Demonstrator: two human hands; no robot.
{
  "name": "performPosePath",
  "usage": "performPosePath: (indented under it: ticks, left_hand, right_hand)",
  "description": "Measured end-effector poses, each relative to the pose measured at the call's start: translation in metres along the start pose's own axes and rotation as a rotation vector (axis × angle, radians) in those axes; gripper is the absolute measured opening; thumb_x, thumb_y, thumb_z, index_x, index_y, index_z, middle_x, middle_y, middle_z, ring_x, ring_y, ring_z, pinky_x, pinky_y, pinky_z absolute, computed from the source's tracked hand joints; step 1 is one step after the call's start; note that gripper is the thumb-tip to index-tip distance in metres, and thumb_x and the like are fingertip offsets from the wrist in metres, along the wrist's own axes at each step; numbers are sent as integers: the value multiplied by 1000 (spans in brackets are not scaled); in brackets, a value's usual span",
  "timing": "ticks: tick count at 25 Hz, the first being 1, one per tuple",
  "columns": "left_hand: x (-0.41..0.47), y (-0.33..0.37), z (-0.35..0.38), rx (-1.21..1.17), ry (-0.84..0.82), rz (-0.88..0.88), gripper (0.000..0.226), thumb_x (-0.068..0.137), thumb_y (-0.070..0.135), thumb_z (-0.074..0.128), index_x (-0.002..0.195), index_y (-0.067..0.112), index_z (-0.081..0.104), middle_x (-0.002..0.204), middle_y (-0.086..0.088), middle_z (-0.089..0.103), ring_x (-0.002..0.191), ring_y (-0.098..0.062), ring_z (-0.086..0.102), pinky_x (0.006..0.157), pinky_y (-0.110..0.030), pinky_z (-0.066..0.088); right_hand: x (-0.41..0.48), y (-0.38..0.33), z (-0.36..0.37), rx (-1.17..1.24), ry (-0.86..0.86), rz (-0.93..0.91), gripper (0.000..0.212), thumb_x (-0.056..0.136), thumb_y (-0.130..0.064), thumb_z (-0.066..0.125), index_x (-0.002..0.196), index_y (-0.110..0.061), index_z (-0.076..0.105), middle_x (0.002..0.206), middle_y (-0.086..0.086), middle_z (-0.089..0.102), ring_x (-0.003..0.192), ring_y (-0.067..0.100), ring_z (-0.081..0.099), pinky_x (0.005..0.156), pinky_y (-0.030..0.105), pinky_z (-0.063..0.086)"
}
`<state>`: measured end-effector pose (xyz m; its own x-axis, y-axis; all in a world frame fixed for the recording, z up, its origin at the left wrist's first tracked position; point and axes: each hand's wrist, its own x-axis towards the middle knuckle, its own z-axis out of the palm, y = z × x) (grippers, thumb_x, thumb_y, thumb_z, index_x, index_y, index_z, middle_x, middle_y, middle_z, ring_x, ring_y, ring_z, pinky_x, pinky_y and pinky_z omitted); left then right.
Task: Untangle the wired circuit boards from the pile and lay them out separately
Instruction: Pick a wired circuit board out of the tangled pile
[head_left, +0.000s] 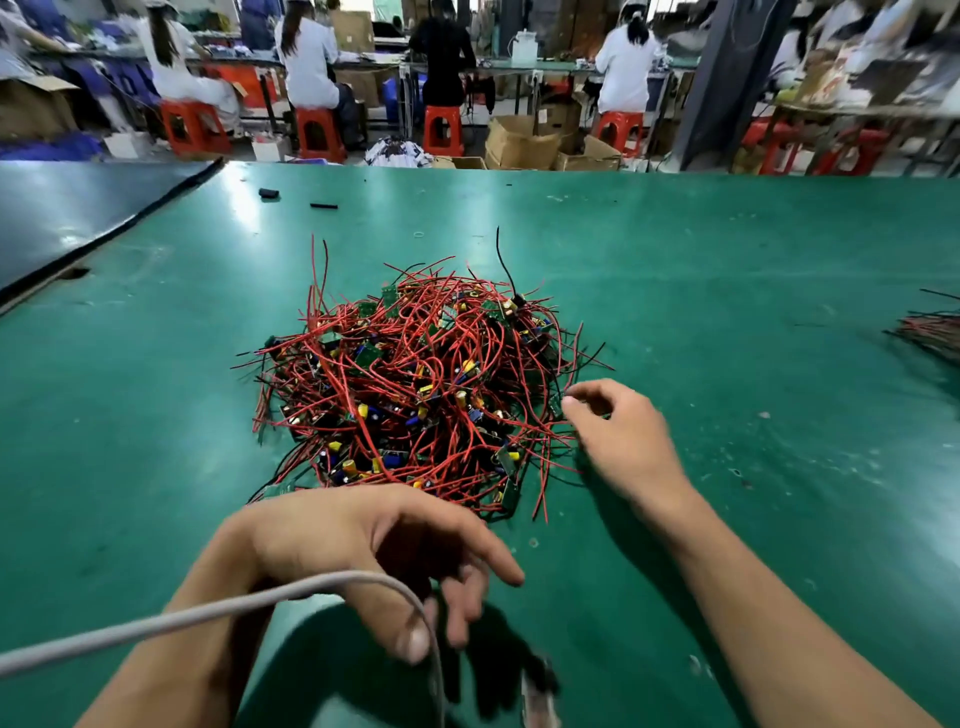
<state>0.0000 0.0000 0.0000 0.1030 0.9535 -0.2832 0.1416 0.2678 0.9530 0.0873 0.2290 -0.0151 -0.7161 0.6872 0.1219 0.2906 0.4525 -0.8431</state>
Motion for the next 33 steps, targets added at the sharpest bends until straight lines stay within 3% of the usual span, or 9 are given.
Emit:
performPosePath:
  ticks: [3, 6, 8, 11, 15, 21, 25, 28, 33]
  left_hand:
    - [0, -9, -19, -298, -281, 111, 77, 75, 7, 81, 142, 2, 44, 126, -19, 54, 114, -33, 55, 95, -44, 49]
    - [10, -8, -22, -445, -247, 32, 65, 80, 4, 76, 138, -1, 47, 127, -21, 55, 110, -31, 59, 96, -41, 49]
    - [24, -5, -23, -281, -95, -22, 47, 89, 4, 66, 134, 5, 52, 120, -17, 61, 105, -28, 62, 98, -43, 49]
    - [56, 12, -9, 204, 407, -92, 27, 93, 25, 64, 120, 25, 62, 103, -5, 71, 82, -10, 65, 86, -30, 55]
    - [89, 2, 25, 741, 870, -20, 24, 93, 35, 55, 115, 26, 57, 111, 9, 53, 100, -13, 52, 91, -31, 43]
    - [101, -21, -2, 704, 1027, 197, 13, 88, 21, 65, 94, 10, 68, 93, -1, 64, 88, -15, 57, 81, -26, 45]
    - [95, -20, -30, 705, 1034, 230, 10, 85, 15, 69, 92, 8, 72, 89, -2, 69, 84, -11, 59, 79, -17, 45]
    - [95, -16, -51, 714, 1064, 226, 11, 83, 12, 72, 92, 6, 74, 91, -4, 72, 85, -14, 63, 81, -14, 43]
    - [89, -21, -50, 573, 1144, 228, 6, 87, 15, 71, 90, 12, 75, 86, 4, 72, 81, -2, 60, 75, -5, 42]
  right_hand:
    - [26, 9, 27, -131, 61, 66, 28, 95, -32, 63, 119, -19, 68, 91, -6, 68, 92, 19, 63, 78, 28, 48]
    - [36, 22, 32, -245, 76, 97, 39, 94, -42, 61, 128, -21, 64, 102, -3, 69, 100, 23, 63, 83, 34, 49]
    - [42, 26, 34, -284, 118, 78, 43, 93, -47, 60, 128, -23, 64, 110, 0, 69, 104, 26, 63, 83, 34, 48]
    - [44, 23, 36, -337, 111, 85, 49, 88, -59, 61, 127, -29, 63, 111, -6, 68, 107, 26, 63, 85, 35, 48]
    - [41, 23, 41, -309, 110, 104, 51, 79, -62, 65, 123, -37, 63, 102, -15, 69, 104, 19, 64, 85, 35, 49]
    - [61, 32, 38, 253, 266, 140, 23, 76, -22, 75, 99, -25, 72, 87, -9, 71, 80, 12, 64, 84, 36, 55]
    - [67, 28, 30, 719, 342, 210, 18, 85, -6, 71, 95, -21, 68, 91, 4, 66, 55, 9, 44, 51, 20, 37]
    - [65, 19, 19, 963, 278, 234, 17, 91, -3, 64, 99, -18, 65, 85, 1, 62, 41, 6, 30, 35, 17, 20]
    - [56, 2, 13, 1250, -60, 245, 19, 97, -10, 51, 109, -17, 64, 90, -3, 68, 46, 4, 36, 39, 15, 27]
